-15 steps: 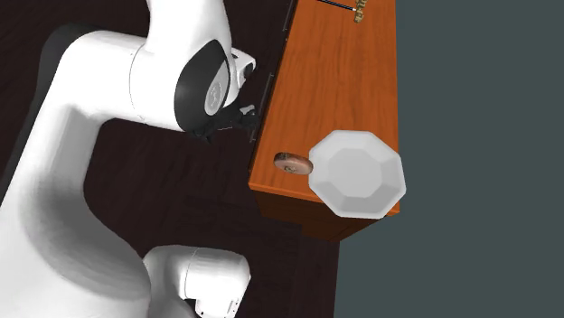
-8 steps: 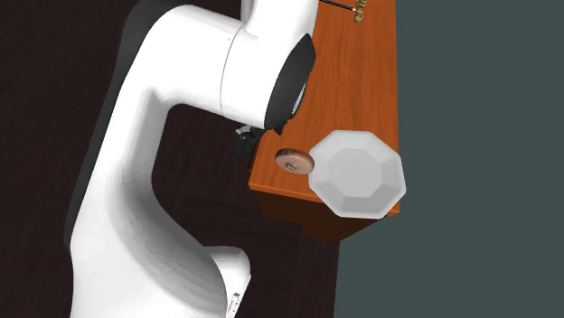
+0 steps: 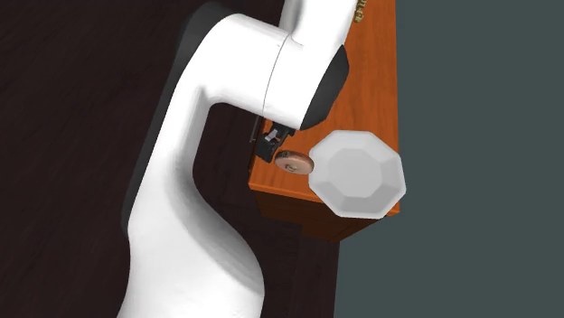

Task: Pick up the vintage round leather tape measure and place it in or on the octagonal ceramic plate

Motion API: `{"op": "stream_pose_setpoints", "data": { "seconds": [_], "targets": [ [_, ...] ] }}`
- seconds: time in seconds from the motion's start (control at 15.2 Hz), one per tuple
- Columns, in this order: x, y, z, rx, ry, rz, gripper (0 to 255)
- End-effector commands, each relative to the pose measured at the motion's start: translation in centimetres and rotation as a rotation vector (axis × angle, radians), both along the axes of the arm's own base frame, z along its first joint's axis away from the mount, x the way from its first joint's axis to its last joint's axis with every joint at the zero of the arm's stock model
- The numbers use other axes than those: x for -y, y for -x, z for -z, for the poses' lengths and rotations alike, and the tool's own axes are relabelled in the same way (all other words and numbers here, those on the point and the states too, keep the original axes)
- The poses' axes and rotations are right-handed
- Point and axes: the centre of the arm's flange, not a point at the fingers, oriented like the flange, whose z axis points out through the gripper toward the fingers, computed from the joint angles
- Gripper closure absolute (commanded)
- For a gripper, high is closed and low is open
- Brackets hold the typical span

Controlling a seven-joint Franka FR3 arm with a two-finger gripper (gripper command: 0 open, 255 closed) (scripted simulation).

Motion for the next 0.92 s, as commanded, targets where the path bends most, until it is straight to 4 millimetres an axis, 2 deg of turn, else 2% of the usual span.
{"op": "stream_pose_setpoints", "data": {
  "seconds": [0.0,0.53,0.59,0.86],
  "targets": [
    [-0.21,0.06,1.04,0.0,0.0,-0.001,0],
    [-0.26,0.08,1.33,0.0,0.0,-0.001,0],
    [-0.26,0.08,1.33,0.0,0.0,-0.001,255],
    [-0.26,0.08,1.34,0.0,0.0,-0.001,255]
  ]
}}
